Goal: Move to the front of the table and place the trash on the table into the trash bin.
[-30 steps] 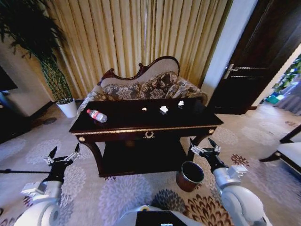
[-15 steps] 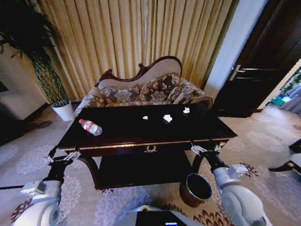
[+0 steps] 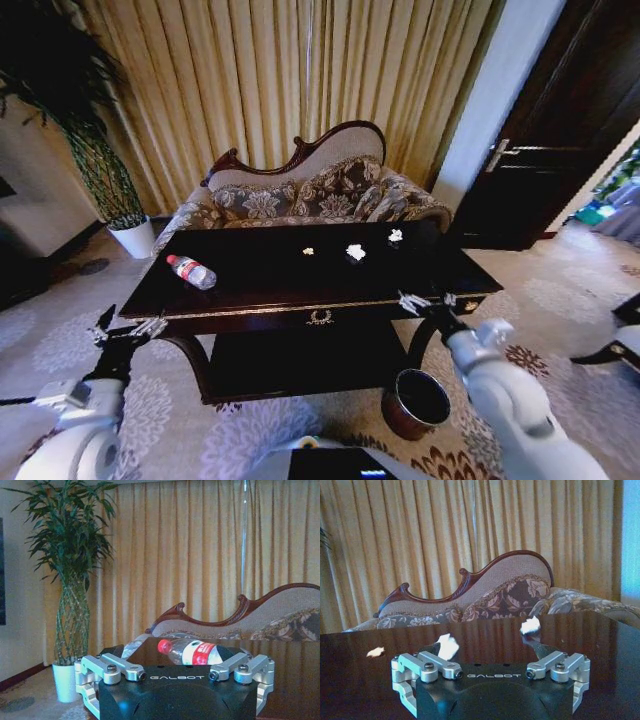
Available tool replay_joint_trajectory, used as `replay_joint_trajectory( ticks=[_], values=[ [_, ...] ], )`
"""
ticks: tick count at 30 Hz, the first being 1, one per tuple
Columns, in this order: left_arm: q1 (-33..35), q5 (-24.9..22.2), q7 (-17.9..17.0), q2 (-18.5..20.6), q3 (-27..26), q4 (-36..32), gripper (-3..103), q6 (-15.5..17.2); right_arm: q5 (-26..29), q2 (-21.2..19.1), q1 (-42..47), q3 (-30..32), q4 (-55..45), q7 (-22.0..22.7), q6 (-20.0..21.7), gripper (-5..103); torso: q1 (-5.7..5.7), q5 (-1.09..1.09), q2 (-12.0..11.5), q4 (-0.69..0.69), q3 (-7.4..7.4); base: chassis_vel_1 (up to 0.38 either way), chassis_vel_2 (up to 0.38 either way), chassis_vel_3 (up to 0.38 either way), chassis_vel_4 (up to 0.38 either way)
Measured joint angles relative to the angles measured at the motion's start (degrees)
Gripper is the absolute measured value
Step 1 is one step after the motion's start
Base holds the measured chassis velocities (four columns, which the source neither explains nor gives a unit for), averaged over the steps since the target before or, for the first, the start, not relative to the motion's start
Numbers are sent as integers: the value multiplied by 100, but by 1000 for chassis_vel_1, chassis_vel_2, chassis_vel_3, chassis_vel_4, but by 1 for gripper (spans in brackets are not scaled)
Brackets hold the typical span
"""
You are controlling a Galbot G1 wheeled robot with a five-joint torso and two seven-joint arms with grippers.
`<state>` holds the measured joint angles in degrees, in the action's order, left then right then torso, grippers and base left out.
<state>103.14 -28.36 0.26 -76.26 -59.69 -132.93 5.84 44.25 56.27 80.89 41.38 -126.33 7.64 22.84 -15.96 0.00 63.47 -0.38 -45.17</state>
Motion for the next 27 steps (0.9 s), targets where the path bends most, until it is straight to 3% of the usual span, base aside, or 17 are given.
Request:
replay_joint_trajectory(
  ticks=[5,9,11,17,27],
  values=[
    [-13,45,-7,-153,86,-21,100,74,294,-569,-941,-447,852,20,53,100,1,1,0,-5,0,0,0,0,0],
    [-22,120,-6,-199,125,-23,100,105,393,-686,-1479,-813,1297,19,72,100,1,2,0,-5,0,0,0,0,0],
    [-42,163,-10,-213,124,-21,100,141,445,-744,-2173,-1285,1785,18,163,100,0,2,0,-4,0,0,0,0,0],
    [30,161,-97,-321,92,-175,100,257,582,-617,-3652,-2301,2892,94,346,100,0,0,0,0,-1,0,0,0,0],
    [153,286,-98,-552,71,-247,100,239,424,-301,-5085,-3119,4378,93,430,100,0,-1,0,-2,0,0,0,0,0]
  ],
)
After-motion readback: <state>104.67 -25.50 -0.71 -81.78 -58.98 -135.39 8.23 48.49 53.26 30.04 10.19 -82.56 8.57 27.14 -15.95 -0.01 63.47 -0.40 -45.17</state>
